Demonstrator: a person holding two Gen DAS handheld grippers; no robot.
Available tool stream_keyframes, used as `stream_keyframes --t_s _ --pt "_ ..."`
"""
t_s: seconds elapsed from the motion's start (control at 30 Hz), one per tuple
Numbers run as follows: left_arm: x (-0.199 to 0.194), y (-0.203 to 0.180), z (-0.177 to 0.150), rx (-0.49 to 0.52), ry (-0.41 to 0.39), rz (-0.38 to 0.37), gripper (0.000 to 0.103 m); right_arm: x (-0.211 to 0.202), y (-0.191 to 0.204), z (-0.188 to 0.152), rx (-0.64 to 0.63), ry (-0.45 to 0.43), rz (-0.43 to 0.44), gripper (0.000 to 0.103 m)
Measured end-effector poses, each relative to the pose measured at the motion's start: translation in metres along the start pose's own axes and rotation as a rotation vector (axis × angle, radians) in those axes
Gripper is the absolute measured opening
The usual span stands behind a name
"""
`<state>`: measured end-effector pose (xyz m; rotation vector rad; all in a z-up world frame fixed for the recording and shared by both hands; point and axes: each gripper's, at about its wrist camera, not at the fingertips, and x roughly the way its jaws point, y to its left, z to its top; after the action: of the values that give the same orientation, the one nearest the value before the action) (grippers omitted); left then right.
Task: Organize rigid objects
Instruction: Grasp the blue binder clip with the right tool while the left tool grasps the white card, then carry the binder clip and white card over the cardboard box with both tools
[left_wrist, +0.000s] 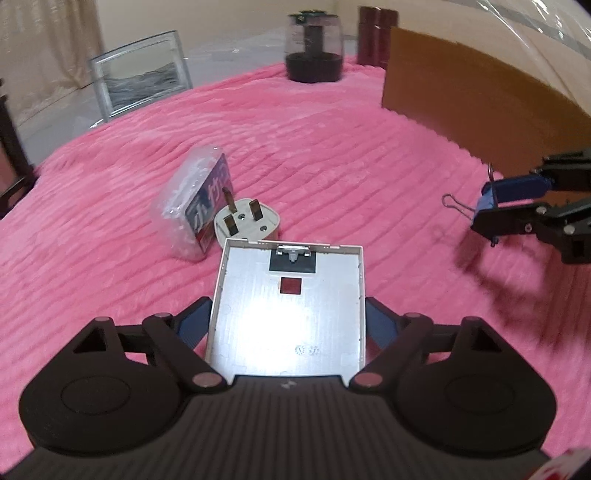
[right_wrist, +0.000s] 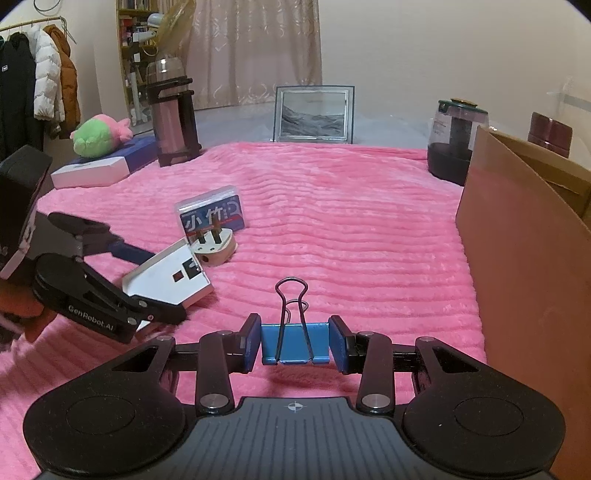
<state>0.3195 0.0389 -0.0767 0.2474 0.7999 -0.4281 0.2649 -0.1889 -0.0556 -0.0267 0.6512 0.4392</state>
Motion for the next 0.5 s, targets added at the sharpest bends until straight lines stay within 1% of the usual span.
stream_keyframes --t_s 0.23,0.4,0.5 --pt "-0.045 -0.017 -0.001 -0.182 -0.028 0.054 0.084 -0.030 0.008 0.005 0.027 -0.025 0.004 0.036" --pt "-0.082 -0.033 0.005 -0.260 -0.071 0.077 0.084 -0.061 0.012 0.013 0.049 -0.053 0.011 0.036" --pt "-0.103 -0.044 0.009 -0.290 -0.095 0.081 0.084 -0.082 0.013 0.018 0.059 -0.073 0.006 0.036"
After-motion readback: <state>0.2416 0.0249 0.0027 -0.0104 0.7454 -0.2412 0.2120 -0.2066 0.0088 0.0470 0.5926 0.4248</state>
